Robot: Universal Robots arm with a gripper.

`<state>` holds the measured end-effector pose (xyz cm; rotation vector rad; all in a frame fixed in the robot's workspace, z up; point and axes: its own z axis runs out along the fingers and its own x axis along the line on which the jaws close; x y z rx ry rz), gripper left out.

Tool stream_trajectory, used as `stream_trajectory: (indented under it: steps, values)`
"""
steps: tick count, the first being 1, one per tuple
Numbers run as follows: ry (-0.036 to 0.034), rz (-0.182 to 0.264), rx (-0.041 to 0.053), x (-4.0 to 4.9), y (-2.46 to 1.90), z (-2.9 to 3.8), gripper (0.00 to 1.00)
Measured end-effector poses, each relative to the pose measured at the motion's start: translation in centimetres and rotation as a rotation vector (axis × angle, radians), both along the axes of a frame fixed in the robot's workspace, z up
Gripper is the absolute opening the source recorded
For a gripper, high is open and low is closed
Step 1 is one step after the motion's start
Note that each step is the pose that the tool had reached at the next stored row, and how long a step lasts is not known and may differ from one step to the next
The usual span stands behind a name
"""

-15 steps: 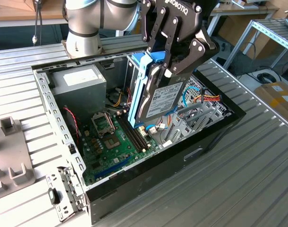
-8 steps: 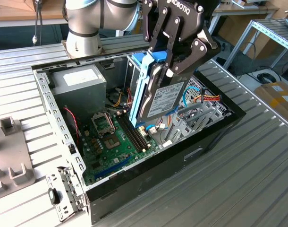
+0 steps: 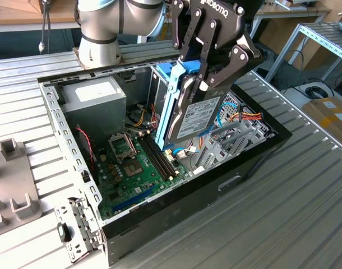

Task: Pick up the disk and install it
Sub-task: 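Pick up the disk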

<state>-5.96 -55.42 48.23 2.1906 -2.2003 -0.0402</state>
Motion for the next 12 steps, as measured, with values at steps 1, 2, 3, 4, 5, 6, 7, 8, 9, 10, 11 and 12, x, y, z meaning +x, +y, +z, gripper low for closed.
stream_trajectory:
  steps: [1, 2, 3, 4, 5, 6, 7, 8, 9, 10, 11, 12]
  values:
    - [0.0, 0.0, -0.0001, 0.03, 0.0, 0.0, 0.37]
    - [0.0001, 0.0, -0.0003, 0.07, 0.0, 0.0, 0.37]
    - [0.0001, 0.0, -0.0004, 0.1, 0.0, 0.01, 0.37]
    - [0.0, 0.0, -0.0004, 0.16, 0.0, 0.0, 0.37]
    - [0.0, 0.0, -0.0006, 0.18, 0.0, 0.0, 0.37]
    - [0.0, 0.0, -0.0006, 0.23, 0.0, 0.0, 0.37]
    - [0.0, 0.0, -0.0008, 0.28, 0.0, 0.0, 0.37]
    - [0.0, 0.0, -0.0008, 0.31, 0.0, 0.0, 0.37]
    - [0.0, 0.0, -0.0009, 0.38, 0.0, -0.01, 0.37]
    - [0.0001, 0.0, -0.001, 0.42, 0.0, 0.0, 0.37]
    - [0.0, 0.0, -0.001, 0.46, 0.0, -0.01, 0.37]
    - [0.0, 0.0, -0.0011, 0.49, 0.0, -0.01, 0.37]
